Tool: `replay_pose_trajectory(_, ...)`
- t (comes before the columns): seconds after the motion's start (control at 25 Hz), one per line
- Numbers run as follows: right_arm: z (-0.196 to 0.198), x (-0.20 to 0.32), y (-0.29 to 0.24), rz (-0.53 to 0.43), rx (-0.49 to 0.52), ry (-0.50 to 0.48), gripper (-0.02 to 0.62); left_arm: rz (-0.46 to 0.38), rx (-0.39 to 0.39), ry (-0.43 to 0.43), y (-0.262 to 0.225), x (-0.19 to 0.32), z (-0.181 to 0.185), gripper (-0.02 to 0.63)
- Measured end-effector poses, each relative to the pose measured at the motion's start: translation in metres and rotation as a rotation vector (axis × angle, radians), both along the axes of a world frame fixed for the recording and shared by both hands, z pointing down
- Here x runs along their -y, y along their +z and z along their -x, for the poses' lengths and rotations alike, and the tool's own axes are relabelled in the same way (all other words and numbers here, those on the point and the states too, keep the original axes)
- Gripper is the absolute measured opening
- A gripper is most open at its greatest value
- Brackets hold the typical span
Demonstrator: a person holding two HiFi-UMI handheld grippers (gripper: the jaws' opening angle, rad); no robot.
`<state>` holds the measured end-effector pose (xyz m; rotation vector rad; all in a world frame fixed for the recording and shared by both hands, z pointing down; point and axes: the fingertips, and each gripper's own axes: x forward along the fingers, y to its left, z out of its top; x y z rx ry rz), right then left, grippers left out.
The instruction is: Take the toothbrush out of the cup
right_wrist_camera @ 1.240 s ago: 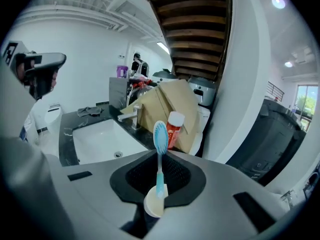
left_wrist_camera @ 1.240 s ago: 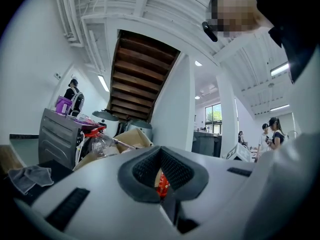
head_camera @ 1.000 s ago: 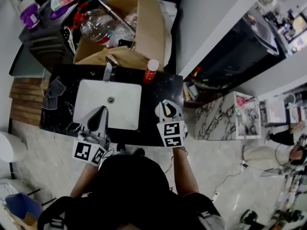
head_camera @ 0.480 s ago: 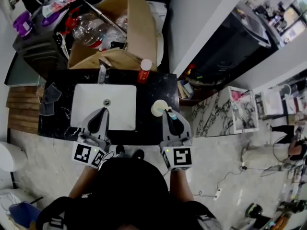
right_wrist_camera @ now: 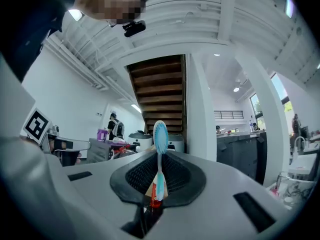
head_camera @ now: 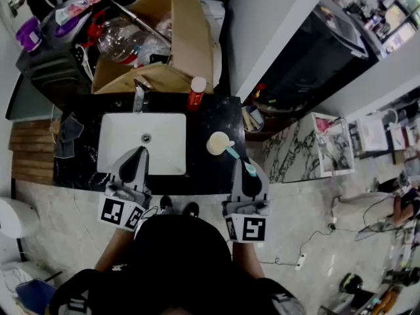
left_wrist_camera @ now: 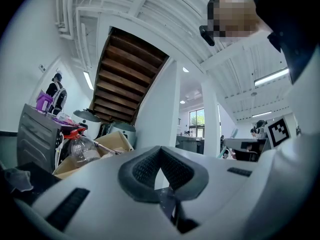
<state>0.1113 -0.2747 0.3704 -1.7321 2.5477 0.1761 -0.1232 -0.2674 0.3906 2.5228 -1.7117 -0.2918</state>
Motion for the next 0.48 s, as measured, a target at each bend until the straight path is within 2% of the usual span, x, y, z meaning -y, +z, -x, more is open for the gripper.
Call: replay_pose_trajectory(0.48, -0.013, -0.003, -0.001, -0.012, 0.029, 0.038, 0.040, -0.005, 0.002, 0.012, -0.002, -0.002, -0.002, 0.003)
